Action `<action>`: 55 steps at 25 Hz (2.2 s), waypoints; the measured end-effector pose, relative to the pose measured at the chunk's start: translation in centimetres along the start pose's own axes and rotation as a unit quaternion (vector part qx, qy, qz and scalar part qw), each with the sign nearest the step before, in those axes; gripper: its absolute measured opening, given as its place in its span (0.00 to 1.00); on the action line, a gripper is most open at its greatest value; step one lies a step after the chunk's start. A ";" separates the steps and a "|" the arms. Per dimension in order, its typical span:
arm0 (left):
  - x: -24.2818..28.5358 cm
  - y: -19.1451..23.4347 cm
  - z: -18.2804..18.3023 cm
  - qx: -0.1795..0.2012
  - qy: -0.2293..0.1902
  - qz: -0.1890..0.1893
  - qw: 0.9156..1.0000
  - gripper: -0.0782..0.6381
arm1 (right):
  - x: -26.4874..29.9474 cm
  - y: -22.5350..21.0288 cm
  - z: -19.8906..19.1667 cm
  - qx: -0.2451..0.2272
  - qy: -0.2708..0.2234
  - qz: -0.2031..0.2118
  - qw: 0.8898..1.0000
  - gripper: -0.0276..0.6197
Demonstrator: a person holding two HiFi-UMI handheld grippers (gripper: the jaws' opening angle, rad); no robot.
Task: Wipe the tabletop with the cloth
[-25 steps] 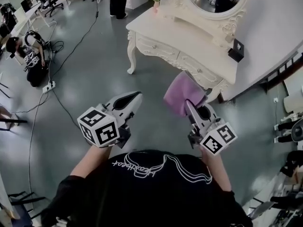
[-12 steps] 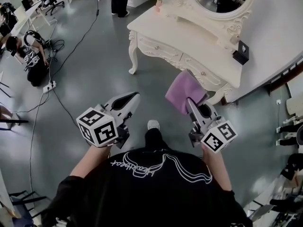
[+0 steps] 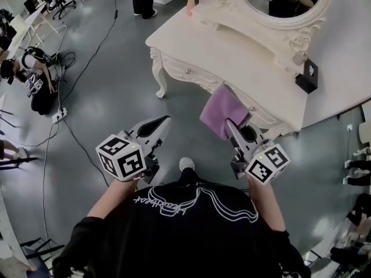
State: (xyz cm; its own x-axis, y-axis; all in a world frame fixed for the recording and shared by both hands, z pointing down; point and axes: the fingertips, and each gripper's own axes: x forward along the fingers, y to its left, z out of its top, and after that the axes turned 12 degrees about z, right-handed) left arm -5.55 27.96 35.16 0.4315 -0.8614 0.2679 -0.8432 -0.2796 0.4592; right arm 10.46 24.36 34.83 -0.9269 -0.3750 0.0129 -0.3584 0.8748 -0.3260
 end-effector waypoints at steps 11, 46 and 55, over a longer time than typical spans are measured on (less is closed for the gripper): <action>14.6 3.3 3.4 0.001 0.061 -0.005 0.998 0.12 | 4.2 -13.9 1.9 0.025 0.038 -0.014 0.999 0.12; 32.9 33.2 22.0 0.001 0.080 -0.054 0.995 0.12 | 38.4 -32.8 5.7 0.035 0.093 -0.092 0.991 0.12; 35.4 38.4 22.2 -0.018 0.097 -0.041 0.994 0.12 | 44.7 -35.6 3.7 0.030 0.124 -0.103 0.986 0.12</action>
State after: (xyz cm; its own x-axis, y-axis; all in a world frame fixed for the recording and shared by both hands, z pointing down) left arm -29.73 -22.67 43.47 0.5549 -0.7372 0.3856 -0.7922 -0.3267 0.5154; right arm -17.79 -24.71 43.58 -0.8367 -0.4490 0.3136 -0.5412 0.7656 -0.3478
